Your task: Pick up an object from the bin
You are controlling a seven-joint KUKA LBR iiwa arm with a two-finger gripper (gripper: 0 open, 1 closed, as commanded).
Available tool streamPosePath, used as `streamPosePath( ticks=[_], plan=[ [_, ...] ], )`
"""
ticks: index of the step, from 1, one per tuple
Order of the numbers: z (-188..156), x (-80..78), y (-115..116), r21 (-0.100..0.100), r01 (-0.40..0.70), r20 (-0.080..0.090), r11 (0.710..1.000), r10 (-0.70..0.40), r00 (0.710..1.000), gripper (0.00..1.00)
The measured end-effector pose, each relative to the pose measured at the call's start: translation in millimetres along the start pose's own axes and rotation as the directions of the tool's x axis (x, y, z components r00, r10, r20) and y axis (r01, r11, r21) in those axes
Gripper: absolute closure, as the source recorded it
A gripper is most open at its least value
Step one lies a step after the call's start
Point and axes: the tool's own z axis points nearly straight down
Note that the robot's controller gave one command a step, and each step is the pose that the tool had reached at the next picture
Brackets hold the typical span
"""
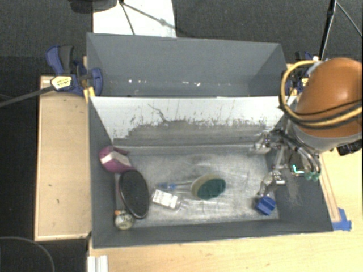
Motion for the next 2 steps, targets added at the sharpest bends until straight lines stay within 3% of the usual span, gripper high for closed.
streamPosePath(
  ticks=[1,2],
  plan=[
    [165.6,-21.6,49.3,0.003,0.256,0.013,0.967,-0.256,0.967,0.0],
    [162.4,-23.7,49.1,0.005,0.257,0.02,0.966,-0.258,0.966,1.0]
  ],
)
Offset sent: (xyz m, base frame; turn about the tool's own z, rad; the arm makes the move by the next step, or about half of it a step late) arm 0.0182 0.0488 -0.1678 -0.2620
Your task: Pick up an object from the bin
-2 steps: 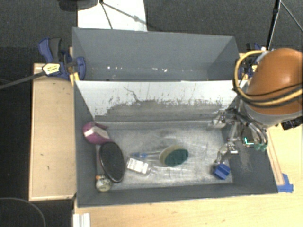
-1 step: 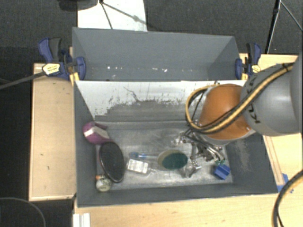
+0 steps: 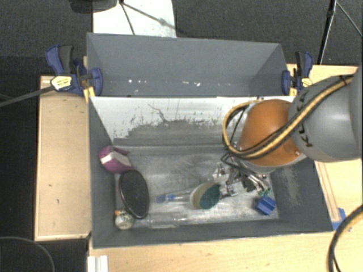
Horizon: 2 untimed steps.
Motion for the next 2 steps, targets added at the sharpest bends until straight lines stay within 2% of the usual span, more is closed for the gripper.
streamPosePath(
  ticks=[1,2],
  plan=[
    [-119.3,5.4,-31.3,0.001,-0.02,-0.007,1.0,0.02,1.0,1.0],
    [-179.3,-21.4,11.6,-0.003,-0.037,-0.005,0.999,0.037,0.999,1.0]
  ],
)
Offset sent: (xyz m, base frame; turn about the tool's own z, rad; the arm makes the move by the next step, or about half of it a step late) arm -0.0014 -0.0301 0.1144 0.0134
